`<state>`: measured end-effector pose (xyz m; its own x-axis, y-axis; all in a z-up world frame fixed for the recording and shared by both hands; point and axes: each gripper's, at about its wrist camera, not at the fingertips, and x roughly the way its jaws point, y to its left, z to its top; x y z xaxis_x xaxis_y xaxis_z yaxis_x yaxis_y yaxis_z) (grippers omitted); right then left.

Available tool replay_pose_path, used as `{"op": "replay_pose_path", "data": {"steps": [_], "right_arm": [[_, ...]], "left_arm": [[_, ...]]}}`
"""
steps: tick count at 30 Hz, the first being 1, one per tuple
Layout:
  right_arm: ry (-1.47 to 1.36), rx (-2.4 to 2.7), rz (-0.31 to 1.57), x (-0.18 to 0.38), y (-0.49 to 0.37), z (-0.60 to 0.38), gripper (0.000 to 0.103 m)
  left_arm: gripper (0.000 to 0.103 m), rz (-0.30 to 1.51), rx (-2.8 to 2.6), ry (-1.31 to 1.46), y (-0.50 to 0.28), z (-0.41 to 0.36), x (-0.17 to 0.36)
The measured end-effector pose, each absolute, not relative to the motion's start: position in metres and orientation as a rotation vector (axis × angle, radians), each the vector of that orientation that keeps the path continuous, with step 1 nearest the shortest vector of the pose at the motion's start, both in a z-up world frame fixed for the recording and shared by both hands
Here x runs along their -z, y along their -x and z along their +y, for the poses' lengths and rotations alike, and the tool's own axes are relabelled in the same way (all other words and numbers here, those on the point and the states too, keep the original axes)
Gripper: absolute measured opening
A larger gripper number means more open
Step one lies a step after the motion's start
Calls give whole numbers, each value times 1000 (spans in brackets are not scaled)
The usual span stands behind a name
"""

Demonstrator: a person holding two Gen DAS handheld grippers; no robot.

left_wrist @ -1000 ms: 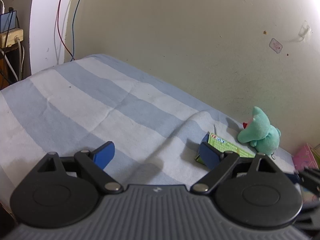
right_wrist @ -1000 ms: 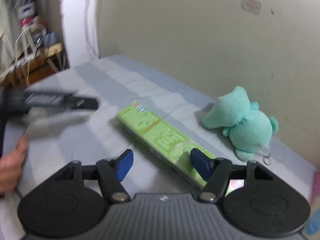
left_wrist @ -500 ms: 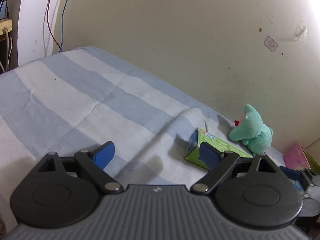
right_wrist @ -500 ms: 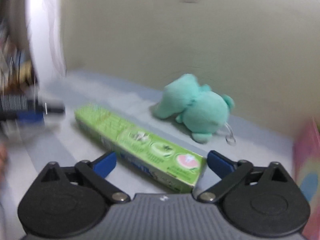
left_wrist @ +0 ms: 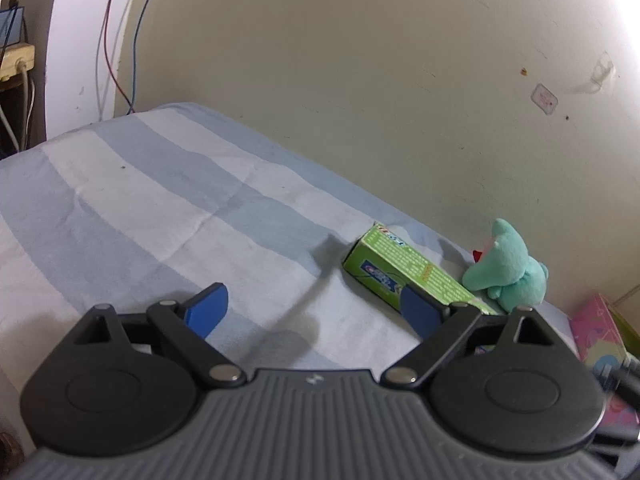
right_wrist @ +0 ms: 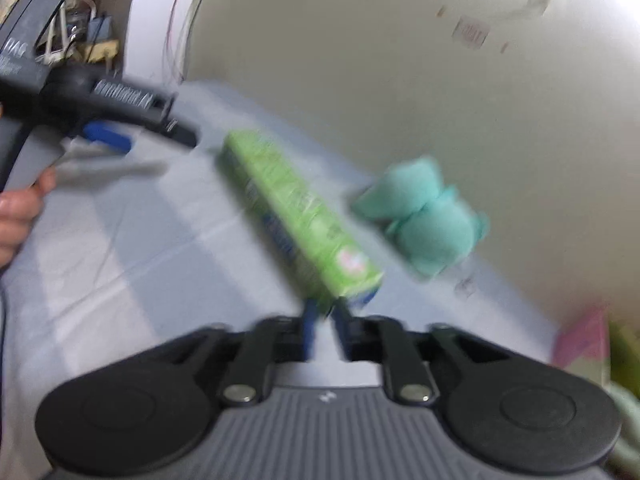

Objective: Organize objects
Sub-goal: 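Lift and turn the toothpaste box with the right gripper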

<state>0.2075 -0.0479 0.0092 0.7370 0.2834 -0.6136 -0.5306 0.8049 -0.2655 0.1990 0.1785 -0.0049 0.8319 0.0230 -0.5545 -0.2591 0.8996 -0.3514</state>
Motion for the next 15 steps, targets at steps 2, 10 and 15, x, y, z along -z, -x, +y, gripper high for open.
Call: {"op": "replay_pose_path", "data": {"steps": [2,10,15], "right_arm": [[385,-464,585,-13,-223,-47,51],[193,-522,704,-8,-276,-51,74],[325,-545,697,3,-260,-34,72]], "left_arm": [[95,571,-156,438,-199,181,4],[95,565,-136,434,-198,182,-1],[95,558,-127,435,-196,180,-2]]}}
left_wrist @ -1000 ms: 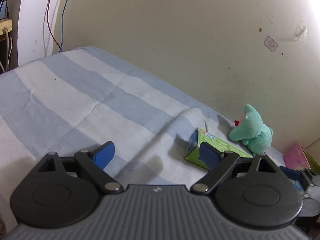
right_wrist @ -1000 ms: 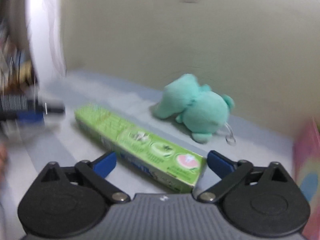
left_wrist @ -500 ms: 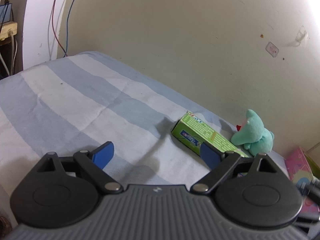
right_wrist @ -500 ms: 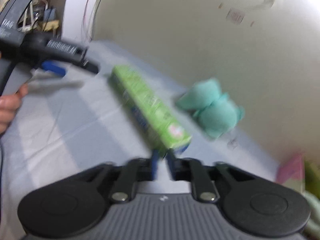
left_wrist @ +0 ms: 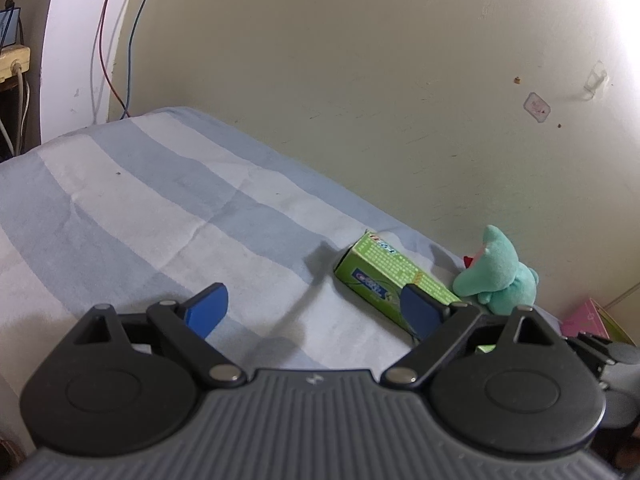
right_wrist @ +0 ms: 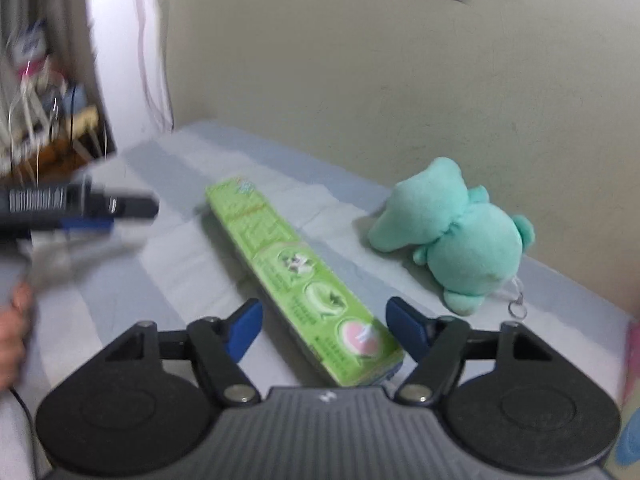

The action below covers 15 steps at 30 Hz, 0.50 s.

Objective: Organize objects
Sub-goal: 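Lift and turn the toothpaste box with the right gripper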

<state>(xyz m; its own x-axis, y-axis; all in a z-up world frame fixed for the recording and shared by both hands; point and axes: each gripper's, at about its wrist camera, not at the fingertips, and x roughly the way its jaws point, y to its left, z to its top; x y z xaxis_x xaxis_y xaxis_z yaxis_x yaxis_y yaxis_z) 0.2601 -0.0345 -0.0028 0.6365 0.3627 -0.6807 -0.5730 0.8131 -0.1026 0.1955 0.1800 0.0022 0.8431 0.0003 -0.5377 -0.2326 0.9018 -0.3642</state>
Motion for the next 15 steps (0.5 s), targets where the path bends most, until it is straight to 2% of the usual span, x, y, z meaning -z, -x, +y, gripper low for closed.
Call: {"op": "replay_pose_path", "data": {"steps": [2,3,4,7,11,14,15], "right_arm": [[369,-521,695,7,-259,-28,68],[396,-508,692,8,-258,-27,61],[416,-512,692,9,-259,-27,59],[467,-501,702,9,-257,-25,58],[527,-484,708,11,-260,-16,60],[529,-488,727,10,-260,-15,55],[549,-503,724,9,-254,-15,50]], "left_arm": [[95,555,-123,421,-196,179,-3],[95,555,-121,416,-196,178,-2],[95,558,-116,413,-197,178,-2],[95,563,-99,408,-197,176,-1],[95,550,-103,376,-195,172,-3],[95,539,-95,363,-193,172,-5],[95,539,-93,363,-193,173,-6]]}}
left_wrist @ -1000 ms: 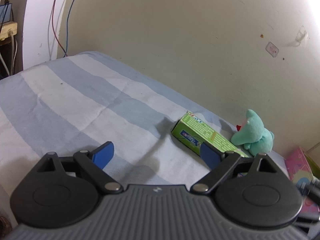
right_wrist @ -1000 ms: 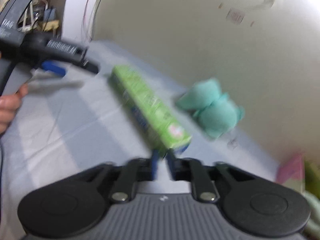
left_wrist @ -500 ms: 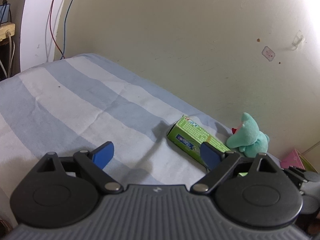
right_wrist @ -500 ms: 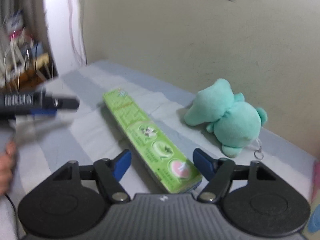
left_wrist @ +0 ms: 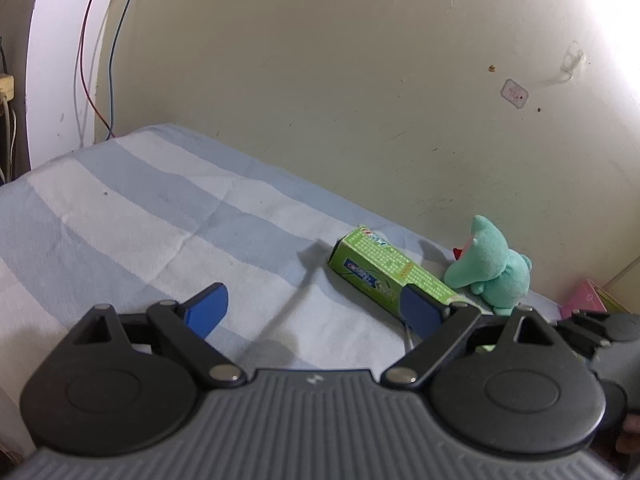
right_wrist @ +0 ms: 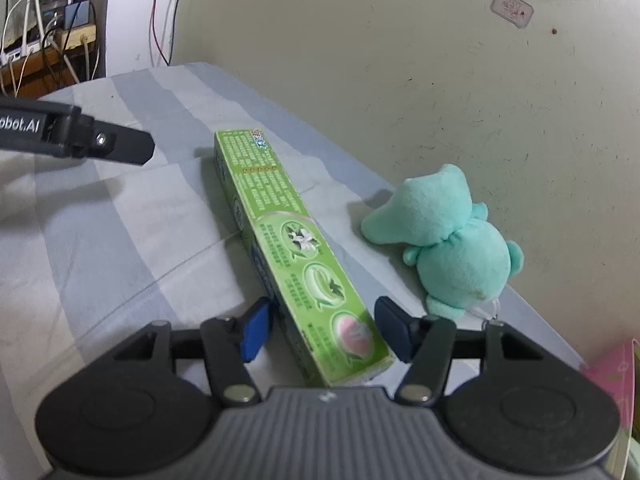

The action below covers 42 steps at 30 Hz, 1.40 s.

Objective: Organize objects
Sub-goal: 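Lift and turn the toothpaste box with the right gripper, then grasp the toothpaste box with the left gripper while the right gripper holds it, then lower the toothpaste box into the pink tin and open the left gripper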

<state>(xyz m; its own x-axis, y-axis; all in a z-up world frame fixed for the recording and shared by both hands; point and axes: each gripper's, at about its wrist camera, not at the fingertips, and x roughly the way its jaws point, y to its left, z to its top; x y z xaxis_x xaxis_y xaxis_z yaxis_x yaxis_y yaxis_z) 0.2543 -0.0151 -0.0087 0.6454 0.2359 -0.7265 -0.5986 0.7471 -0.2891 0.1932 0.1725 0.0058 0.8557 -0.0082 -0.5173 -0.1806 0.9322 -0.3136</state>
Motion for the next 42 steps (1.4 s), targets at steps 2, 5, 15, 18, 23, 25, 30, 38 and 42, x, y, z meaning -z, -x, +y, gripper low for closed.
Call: {"op": "replay_pose_path", "data": {"steps": [2,5,15,18,23,25,30,38,42], "right_arm": [[586,-563,730,4,-237,-21,43],[649,-601,742,-2,-201,-36,42],[725,-556,731,-9,-33,-150,43],[677,-439,721,-3,9,-188,48],[396,-312,676,2,54,-236,59],[302,-291,652,5,62,-248,61],[115,-302,613,6,71,-259,59],[-47,-264,594,9,66,-278,35],[-50,-259,504,-10,71,-295,34]], "left_arm": [[95,544,-71,376,-193,175,-7],[94,559,24,375,-192,170,-9],[94,688,635,152,-163,64,3],[93,721,726,76,-145,26,10],[93,767,795,72,-130,-11,14],[93,773,794,67,-129,-18,15],[94,782,786,50,-118,-37,14],[88,786,732,104,-107,-44,5],[88,685,741,70,-99,-58,-30]]}}
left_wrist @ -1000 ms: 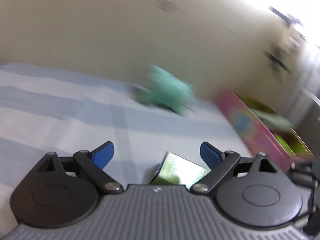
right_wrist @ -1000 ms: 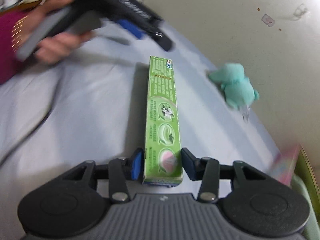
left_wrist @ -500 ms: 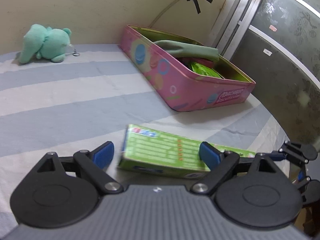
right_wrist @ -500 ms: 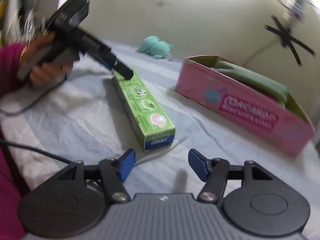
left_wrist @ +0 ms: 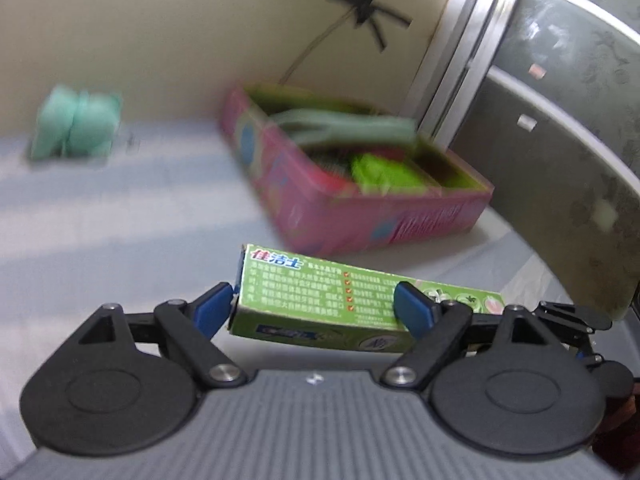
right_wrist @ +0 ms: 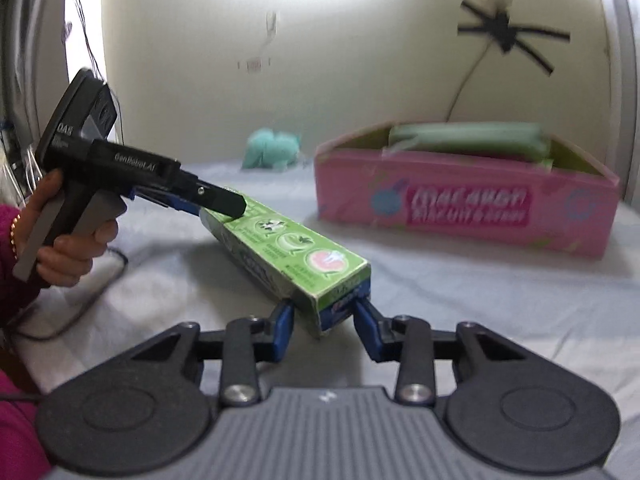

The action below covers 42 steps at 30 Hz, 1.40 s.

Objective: Organize objects
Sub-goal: 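Lower the toothpaste box into the pink tin and open the left gripper, then move both grippers away from the tin toward the teal plush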

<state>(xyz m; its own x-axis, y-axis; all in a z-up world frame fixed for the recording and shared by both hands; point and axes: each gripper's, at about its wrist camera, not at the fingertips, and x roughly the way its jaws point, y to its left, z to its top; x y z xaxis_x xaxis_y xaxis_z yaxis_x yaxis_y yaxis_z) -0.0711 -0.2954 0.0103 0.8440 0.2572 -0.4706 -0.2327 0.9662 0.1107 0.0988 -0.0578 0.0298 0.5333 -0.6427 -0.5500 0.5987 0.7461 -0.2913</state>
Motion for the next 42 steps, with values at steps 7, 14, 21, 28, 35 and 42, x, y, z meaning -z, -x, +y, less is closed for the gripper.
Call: {"op": "replay_pose_path", "data": {"steps": [7,14,21,28,35,42], "right_arm": [[-39,-137,373,-58,40,-344,34],[-69,-16,480,-58,-37,-396,36],[12,77,616,-42,-112,-407,38],[85,149,597,-37,-132,-396,43],[-88,111,489,-49,-77,-394,43],[-241,65,378,-58,-18,-374,50]], "left_arm": [[89,554,758,33,-129,-115,-80],[89,655,734,-15,-191,-178,-63],[88,839,594,-139,-245,-228,-39],[89,807,516,-191,-252,-241,-34],[89,724,555,-188,-202,-212,-52],[90,647,564,-144,-151,-168,-66]]}}
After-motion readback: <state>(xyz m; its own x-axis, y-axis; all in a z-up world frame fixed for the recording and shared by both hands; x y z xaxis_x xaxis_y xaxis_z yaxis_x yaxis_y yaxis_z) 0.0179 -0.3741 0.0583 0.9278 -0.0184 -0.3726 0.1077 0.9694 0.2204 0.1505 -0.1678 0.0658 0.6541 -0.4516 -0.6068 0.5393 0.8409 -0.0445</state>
